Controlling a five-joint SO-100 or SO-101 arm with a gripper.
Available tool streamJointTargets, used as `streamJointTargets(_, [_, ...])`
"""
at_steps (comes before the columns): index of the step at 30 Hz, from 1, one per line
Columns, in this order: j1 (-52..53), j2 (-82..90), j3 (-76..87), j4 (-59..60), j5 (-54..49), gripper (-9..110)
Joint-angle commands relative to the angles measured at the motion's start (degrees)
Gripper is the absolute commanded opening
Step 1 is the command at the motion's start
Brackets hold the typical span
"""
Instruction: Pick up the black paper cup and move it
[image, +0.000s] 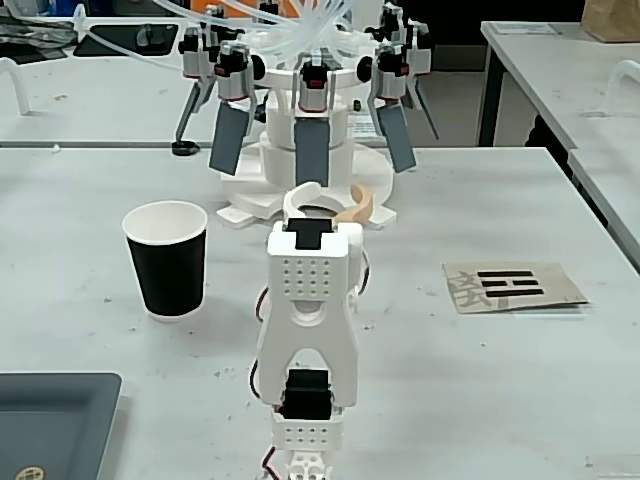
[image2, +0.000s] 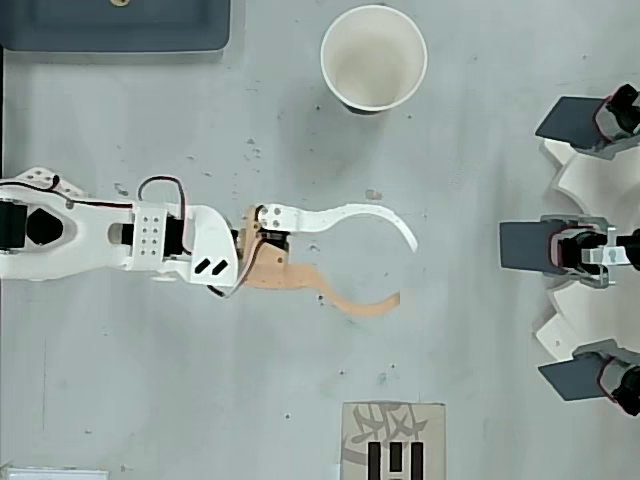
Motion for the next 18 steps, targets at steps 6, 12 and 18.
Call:
streamJointTargets(6, [0.0, 7.5, 7.5, -4.1, 1.9, 10])
streamJointTargets(12, [0.0, 12.7, 17.8, -8.0, 3.8, 13])
streamJointTargets(18, [-0.1, 16.9, 25.8, -10.3, 5.4, 18])
